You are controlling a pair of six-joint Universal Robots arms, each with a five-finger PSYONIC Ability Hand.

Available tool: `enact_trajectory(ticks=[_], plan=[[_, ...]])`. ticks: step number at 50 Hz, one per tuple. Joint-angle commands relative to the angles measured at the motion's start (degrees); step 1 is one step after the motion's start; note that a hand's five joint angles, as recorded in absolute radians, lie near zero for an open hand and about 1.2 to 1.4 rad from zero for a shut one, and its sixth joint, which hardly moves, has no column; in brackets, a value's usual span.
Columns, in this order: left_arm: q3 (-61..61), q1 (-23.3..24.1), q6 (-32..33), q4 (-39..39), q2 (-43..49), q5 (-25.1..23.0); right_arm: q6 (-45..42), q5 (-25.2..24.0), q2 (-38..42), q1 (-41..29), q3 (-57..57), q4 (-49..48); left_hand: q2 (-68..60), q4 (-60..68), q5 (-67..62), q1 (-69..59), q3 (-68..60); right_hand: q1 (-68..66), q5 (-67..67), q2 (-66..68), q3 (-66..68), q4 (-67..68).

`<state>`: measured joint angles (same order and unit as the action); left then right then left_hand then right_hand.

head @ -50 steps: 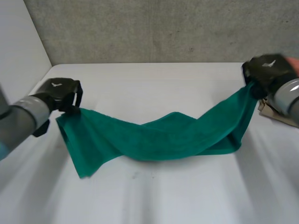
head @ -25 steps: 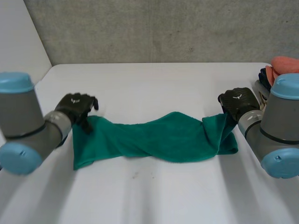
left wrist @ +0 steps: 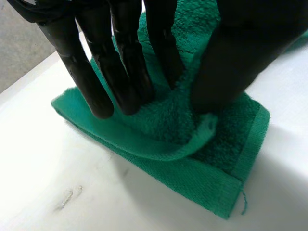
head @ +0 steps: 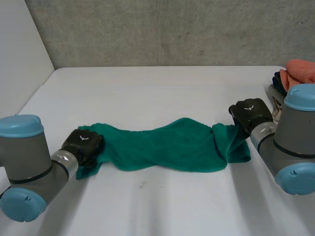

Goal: Fold the laundry.

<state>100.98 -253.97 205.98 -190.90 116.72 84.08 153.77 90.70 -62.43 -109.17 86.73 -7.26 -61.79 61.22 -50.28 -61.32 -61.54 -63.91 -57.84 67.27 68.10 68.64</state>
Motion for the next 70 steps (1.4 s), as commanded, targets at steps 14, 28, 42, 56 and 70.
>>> enact_trajectory(ticks=[14,28,42,56,70], plan=[[-7.28,-5.82,-0.67,9.65,-25.19,0.03,-17.6,-0.08,-16.48,3.34,-1.12,14.28,-18.21,18.78,-19.72,-18.68,-18.46,-16.09,-12.16,12.73,11.9,11.36],[-18.72,-11.1,-0.23,23.55,-28.05,-5.15,-26.76,0.89,-23.8,8.98,-17.21,35.29,-18.21,18.78,-19.72,-18.68,-18.46,-16.09,-12.16,12.73,11.9,11.36],[-42.6,-4.6,2.05,23.03,5.78,-1.03,-25.8,5.87,-0.08,4.24,-28.87,23.99,-18.21,18.78,-19.72,-18.68,-18.46,-16.09,-12.16,12.73,11.9,11.36],[-68.03,-2.32,-0.75,-19.41,14.06,1.17,-24.66,8.18,3.98,2.12,-38.83,-29.47,-18.21,18.78,-19.72,-18.68,-18.46,-16.09,-12.16,12.73,11.9,11.36],[-40.36,-3.19,-5.15,-18.02,6.68,0.38,-11.3,5.9,3.28,3.09,-26.71,-25.71,-18.21,18.78,-19.72,-18.68,-18.46,-16.09,-12.16,12.73,11.9,11.36]])
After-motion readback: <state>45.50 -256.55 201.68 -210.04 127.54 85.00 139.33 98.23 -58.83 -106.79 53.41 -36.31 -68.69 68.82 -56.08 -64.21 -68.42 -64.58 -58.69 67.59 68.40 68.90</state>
